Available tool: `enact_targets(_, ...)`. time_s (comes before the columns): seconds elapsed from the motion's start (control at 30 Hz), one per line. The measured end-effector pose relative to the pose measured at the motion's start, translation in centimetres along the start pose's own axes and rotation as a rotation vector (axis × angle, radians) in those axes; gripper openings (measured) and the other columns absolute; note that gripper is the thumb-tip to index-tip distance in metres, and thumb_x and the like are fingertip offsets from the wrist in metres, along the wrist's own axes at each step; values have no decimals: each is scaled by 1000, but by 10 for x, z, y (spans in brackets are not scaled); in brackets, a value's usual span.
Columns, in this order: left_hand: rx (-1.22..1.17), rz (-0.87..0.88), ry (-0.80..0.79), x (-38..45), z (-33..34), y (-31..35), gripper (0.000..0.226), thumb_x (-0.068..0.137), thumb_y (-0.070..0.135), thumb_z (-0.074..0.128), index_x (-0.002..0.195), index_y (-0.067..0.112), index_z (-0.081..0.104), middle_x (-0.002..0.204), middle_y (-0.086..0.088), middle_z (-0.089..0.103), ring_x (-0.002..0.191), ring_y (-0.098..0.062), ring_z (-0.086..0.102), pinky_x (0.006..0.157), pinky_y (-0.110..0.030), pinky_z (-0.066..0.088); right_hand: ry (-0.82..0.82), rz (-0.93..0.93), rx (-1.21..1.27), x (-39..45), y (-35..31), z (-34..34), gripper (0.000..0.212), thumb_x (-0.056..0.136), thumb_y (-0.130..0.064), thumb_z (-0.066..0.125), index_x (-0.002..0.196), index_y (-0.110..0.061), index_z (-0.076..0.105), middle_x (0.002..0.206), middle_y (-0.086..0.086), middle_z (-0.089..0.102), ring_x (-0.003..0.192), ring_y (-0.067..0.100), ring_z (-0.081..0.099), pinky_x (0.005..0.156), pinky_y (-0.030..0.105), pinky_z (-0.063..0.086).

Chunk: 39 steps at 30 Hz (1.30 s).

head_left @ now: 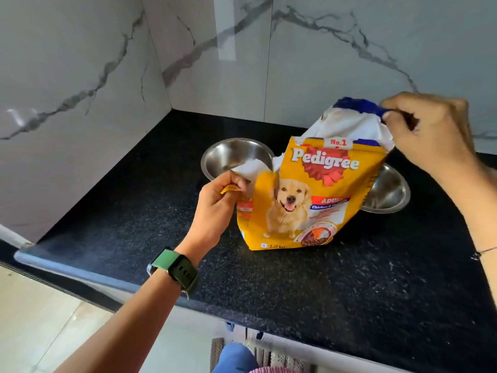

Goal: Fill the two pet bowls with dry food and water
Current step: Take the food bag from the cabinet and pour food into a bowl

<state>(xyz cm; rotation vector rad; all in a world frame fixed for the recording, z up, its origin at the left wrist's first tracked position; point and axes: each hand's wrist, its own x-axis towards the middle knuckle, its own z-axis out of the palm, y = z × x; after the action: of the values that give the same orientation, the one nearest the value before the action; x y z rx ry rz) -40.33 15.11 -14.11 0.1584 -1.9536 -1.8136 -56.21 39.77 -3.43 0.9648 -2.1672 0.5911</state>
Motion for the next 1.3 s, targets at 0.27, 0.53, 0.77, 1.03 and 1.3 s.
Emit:
enact_targets(0.27,-135,-114,-121,-21,5,-5,66,83,10,64,133,30,25,114,1,61,97,-1,64,78,-19,53,-318,549,795,-18,1,9,26,79,-43,62,102,-34,56,81,-7,69,69,1,65,61,23,53)
enact_targets(0.53,156,-318,-427,-23,1,-54,111,71,10,80,147,29,1,145,6,37,129,0,42,109,-25,37,-748,703,968,-109,-2,50,84,51,-34,89,121,-37,43,126,-17,52,108,-12,55,86,15,51)
enact_targets(0.77,222,-285,-524,0,5,-59,102,67,1,80,136,35,13,124,20,46,104,23,49,84,-3,42,-802,705,859,-115,-18,70,76,71,-1,76,124,-36,33,120,-14,52,104,-4,54,73,9,51)
enact_targets(1.03,55,-398,-356,-5,16,-66,68,53,29,85,113,41,53,110,6,70,103,-12,67,90,-38,54,-694,833,862,-110,-34,83,72,77,14,63,138,-10,36,110,-9,58,86,-6,58,69,9,50)
enact_targets(1.3,-347,-500,-62,-24,39,-46,59,58,19,80,112,17,57,95,-1,75,86,-17,71,70,-31,57,-466,1038,1163,-113,-44,85,79,55,-26,84,127,-24,51,85,-18,74,78,0,70,58,18,55)
